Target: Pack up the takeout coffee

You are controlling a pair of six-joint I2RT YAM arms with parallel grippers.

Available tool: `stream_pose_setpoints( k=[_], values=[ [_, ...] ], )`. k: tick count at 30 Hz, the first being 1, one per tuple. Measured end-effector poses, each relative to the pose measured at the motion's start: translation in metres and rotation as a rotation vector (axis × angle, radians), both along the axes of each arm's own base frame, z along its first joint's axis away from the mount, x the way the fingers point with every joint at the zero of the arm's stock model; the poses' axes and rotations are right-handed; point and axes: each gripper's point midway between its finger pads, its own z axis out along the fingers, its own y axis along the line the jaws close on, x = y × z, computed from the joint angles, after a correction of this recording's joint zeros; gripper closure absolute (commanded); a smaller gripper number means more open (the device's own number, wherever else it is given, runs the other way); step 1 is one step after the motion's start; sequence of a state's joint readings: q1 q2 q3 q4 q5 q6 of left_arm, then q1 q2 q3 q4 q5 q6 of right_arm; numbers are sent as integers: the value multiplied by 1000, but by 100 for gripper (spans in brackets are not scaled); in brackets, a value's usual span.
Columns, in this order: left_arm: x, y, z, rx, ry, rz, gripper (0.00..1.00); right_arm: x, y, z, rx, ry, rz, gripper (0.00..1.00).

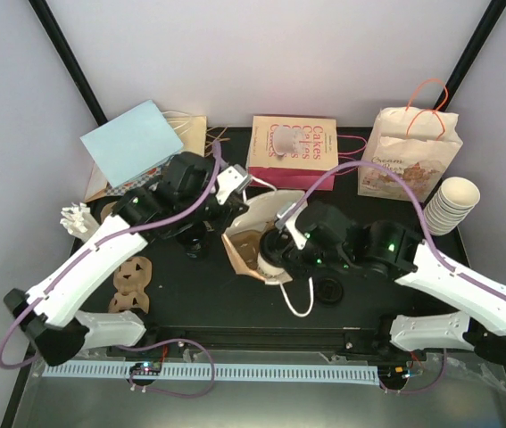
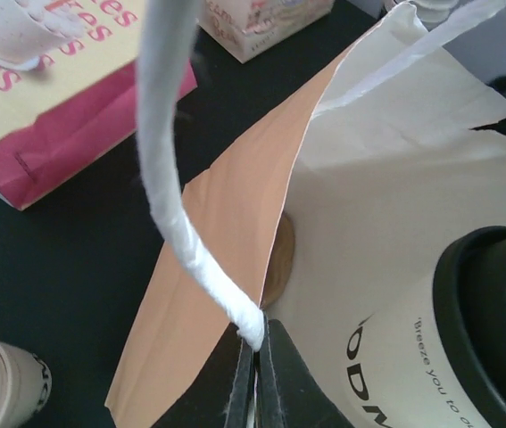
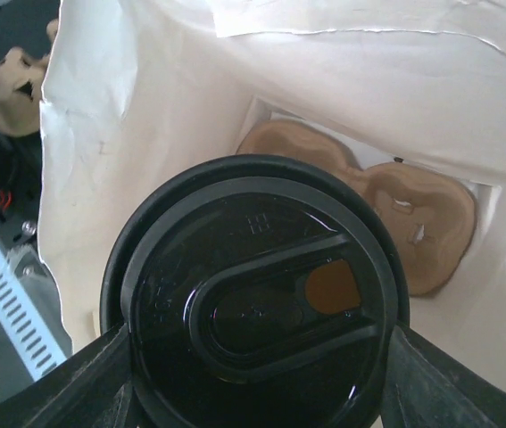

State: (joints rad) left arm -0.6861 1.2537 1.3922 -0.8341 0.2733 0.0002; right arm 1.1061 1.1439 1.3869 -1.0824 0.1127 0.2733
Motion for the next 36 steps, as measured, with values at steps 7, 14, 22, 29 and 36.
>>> stream_pose_setpoints(
  k=[7, 14, 22, 29, 36],
  values=[
    [-45, 15, -9, -24, -32, -59, 98, -42, 21, -21, -42, -45, 137, 56],
    [-75, 17, -15, -66, -67, -125, 98, -69, 26, -32, -90, -131, 222, 55],
    [-96, 9, -14, -99, -73, -194, 98, -75, 32, -33, -157, -277, 243, 54],
    [-110, 3, -13, -103, -76, -245, 99, -81, 41, -49, -267, -428, 306, 54],
    [-122, 2, -16, -80, -85, -297, 98, -69, 54, -77, -377, -565, 308, 51]
  ],
)
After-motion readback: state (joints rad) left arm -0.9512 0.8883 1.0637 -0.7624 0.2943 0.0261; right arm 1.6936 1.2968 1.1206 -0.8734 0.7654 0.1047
